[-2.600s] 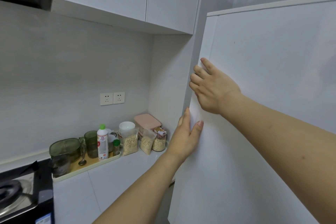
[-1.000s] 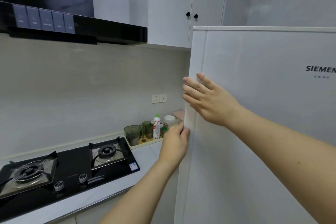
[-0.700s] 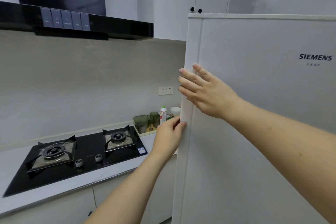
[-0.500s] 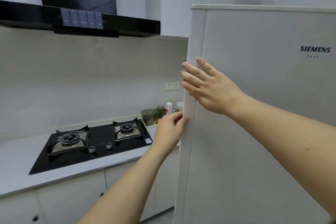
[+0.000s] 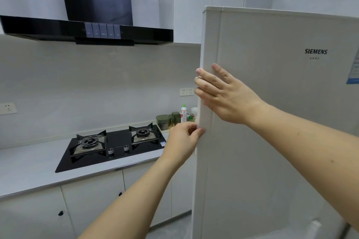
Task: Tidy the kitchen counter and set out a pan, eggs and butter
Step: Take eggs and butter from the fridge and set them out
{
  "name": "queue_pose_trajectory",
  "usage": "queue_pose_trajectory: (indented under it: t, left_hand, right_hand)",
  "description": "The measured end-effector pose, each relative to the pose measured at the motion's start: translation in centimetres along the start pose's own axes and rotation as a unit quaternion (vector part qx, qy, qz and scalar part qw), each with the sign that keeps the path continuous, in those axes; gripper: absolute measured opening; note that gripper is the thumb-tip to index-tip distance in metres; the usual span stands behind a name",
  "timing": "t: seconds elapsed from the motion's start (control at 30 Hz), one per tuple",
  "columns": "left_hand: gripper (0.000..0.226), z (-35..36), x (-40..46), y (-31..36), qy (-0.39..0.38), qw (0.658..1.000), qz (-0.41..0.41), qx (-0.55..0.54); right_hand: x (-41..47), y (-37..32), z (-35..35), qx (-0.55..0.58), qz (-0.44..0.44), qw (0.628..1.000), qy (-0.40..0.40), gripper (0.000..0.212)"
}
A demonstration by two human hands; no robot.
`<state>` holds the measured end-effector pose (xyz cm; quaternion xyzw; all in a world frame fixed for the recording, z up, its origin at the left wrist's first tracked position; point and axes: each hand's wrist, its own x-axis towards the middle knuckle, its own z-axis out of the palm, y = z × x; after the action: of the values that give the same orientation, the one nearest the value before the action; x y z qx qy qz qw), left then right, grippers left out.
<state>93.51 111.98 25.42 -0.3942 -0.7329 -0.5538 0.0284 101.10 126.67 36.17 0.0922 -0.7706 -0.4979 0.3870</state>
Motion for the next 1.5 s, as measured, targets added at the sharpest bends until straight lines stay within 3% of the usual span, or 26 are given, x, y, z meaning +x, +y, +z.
queue_pose_trajectory:
  t: [0.87,1.13,1.37,1.5]
  left_hand:
    - [0.018,2.0,-10.7,6.9,-0.025,0.999,0.027,-0.014]
    - [0.026,2.6,-12.7,8.5,-0.025,0.999,0.037,0.007]
    - [0.012,-0.9,-13.5,6.2,-0.074,0.995,0.051,0.034]
    - [0.042,-5.3,-13.9,3.9,-0.077,0.99,0.033,0.112]
  right_hand:
    - [-7.6,0.3,-12.9,-0.014,0.044,0.999,-0.027,0.034]
    - [-8.5,0.1,-16.3,-0.044,0.06,0.993,-0.09,0.036]
    - [-6.7,-0.7,-18.3,-0.059,0.063,0.986,-0.143,0.039]
    - [-5.0,-2.3,-19.1,-0.008,0.077,0.984,-0.159,0.044]
